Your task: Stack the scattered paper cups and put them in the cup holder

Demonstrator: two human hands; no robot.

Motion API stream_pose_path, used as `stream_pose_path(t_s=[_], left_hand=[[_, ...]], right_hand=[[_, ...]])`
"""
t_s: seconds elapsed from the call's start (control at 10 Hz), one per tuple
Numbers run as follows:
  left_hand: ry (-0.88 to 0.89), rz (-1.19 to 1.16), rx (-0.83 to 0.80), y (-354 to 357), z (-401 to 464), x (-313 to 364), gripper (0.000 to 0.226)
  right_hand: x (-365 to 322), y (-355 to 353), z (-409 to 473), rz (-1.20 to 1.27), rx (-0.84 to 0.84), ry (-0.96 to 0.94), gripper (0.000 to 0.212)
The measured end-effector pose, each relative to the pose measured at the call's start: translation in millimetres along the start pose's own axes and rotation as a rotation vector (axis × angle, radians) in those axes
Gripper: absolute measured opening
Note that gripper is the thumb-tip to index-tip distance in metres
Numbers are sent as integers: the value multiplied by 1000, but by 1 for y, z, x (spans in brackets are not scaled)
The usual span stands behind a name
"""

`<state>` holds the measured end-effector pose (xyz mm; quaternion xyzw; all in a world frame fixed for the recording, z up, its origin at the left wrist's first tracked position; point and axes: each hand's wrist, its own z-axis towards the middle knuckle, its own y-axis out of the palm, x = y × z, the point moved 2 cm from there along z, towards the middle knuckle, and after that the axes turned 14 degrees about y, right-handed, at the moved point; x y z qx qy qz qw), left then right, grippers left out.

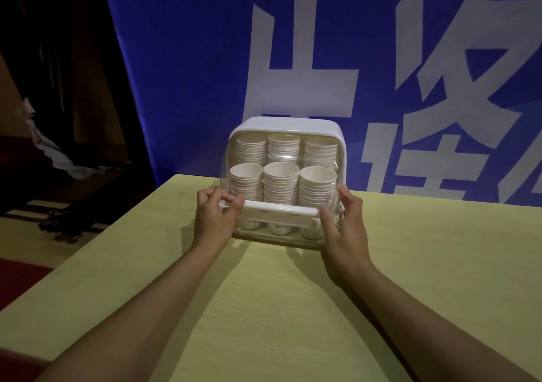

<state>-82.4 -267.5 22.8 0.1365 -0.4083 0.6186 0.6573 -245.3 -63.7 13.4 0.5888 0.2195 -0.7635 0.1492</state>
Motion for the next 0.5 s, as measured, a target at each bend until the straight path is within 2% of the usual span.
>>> stream_pose_path(t_s=[0.2,0.3,0.4,0.5], left_hand=[[-18,16,-9,1,-1,5,21],[-23,125,-40,2,-10,17,15],[-122,147,-104,10,-27,33,41],[-195,105,-126,19,-69,42,68]], right_hand=[[-3,-15,-7,-259,-60,-43,70],[-5,-31,-4,-329,-153,-33,71],[4,-59,-8,-560,-266,16,64],[32,-107,-36,-790,-322,-18,54]])
